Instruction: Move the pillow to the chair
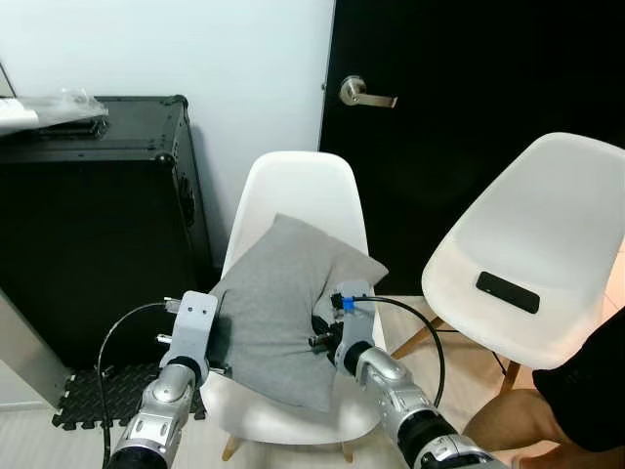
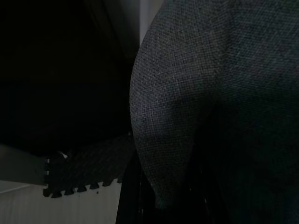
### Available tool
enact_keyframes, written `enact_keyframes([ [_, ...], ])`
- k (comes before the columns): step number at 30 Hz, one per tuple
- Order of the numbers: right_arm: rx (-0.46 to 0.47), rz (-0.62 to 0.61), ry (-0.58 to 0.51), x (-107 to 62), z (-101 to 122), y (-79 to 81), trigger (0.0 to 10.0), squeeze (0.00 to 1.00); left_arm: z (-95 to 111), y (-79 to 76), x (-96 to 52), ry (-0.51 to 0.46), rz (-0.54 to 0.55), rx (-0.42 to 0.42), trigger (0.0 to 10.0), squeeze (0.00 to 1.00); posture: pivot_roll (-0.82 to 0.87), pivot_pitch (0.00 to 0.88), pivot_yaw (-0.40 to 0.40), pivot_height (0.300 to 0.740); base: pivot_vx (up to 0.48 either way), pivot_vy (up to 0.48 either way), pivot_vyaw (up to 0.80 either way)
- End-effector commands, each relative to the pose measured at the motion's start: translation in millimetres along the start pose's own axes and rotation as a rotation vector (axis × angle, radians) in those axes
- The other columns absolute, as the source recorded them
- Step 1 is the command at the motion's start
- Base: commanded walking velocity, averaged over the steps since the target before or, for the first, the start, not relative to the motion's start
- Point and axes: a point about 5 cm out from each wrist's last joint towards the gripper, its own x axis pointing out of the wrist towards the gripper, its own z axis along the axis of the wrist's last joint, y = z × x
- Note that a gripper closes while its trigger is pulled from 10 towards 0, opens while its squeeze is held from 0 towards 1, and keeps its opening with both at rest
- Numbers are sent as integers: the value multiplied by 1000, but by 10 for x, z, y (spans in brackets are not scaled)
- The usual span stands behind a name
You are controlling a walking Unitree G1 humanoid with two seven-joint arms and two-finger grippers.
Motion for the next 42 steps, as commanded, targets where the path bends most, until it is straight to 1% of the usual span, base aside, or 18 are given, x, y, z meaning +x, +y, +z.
enact_keyframes([
  [1, -32, 6, 17, -16, -23, -29, 10000, 0, 73, 253, 39, -24, 115, 13, 10000, 0, 15, 47, -81, 672, 0, 0, 0],
  [5, -61, 29, 22, 4, -10, 6, 10000, 0, 68, 294, 51, -27, 122, 38, 10000, 0, 15, 43, -65, 657, 0, 0, 0],
  [8, -66, 17, 12, 35, 72, -11, 10000, 0, 99, 338, 83, -38, 140, 62, 10000, 0, 12, 41, -60, 637, 0, 0, 0],
  [13, -89, 30, 3, 53, 113, 2, 10000, 0, 161, 365, 118, -58, 156, 76, 10000, 0, 25, 41, -70, 632, 0, 0, 0],
  [15, -108, 48, 21, 71, 115, 32, 10000, 0, 189, 392, 129, -67, 171, 75, 10000, 0, 27, 45, -72, 632, 0, 0, 0],
  [18, -89, 76, 3, 85, 133, 76, 10000, 0, 189, 422, 135, -68, 186, 88, 10000, 0, 30, 51, -74, 617, 0, 0, 0],
  [20, -133, 77, 12, 132, 186, 131, 10000, 0, 199, 490, 157, -64, 211, 84, 10000, 0, 31, 73, -73, 607, 0, 0, 0],
  [24, -147, 87, 5, 157, 228, 166, 10000, 0, 230, 539, 171, -69, 237, 71, 10000, 0, 33, 86, -71, 607, 0, 0, 0],
  [25, -170, 99, -2, 182, 275, 201, 10000, 0, 255, 627, 171, -76, 292, 81, 10000, 0, 29, 96, -71, 607, 0, 0, 0],
  [26, -170, 99, -2, 182, 275, 201, 10000, 0, 255, 627, 171, -76, 292, 81, 10000, 0, 29, 96, -71, 607, 0, 0, 0],
  [28, -186, 110, -11, 208, 338, 227, 10000, 0, 247, 744, 160, -64, 369, 86, 10000, 0, 24, 110, -87, 607, 0, 0, 0],
  [30, -187, 112, -14, 215, 361, 229, 10000, 0, 241, 781, 154, -58, 397, 88, 10000, 0, 24, 111, -89, 607, 0, 0, 0],
  [32, -188, 128, -21, 227, 410, 233, 10000, 0, 226, 834, 143, -45, 433, 80, 10000, 0, 29, 119, -117, 602, 0, 0, 0],
  [34, -185, 132, -25, 229, 426, 232, 10000, 0, 224, 840, 144, -44, 439, 78, 10000, 0, 31, 120, -124, 597, 0, 0, 0],
  [35, -203, 130, -20, 234, 440, 224, 10000, 0, 230, 831, 149, -47, 436, 73, 10000, 0, 44, 125, -144, 592, 0, 0, 0],
  [36, -215, 127, -20, 238, 457, 218, 10000, 0, 234, 816, 155, -49, 432, 45, 10000, 0, 48, 125, -155, 592, 0, 0, 0],
  [38, -230, 115, -18, 244, 478, 206, 10000, 0, 238, 789, 164, -50, 422, 21, 10000, 0, 52, 128, -167, 592, 0, 0, 0],
  [42, -234, 82, -20, 252, 494, 192, 10000, 0, 194, 722, 175, -34, 373, 22, 10000, 0, 65, 119, -181, 592, 0, 0, 0],
])
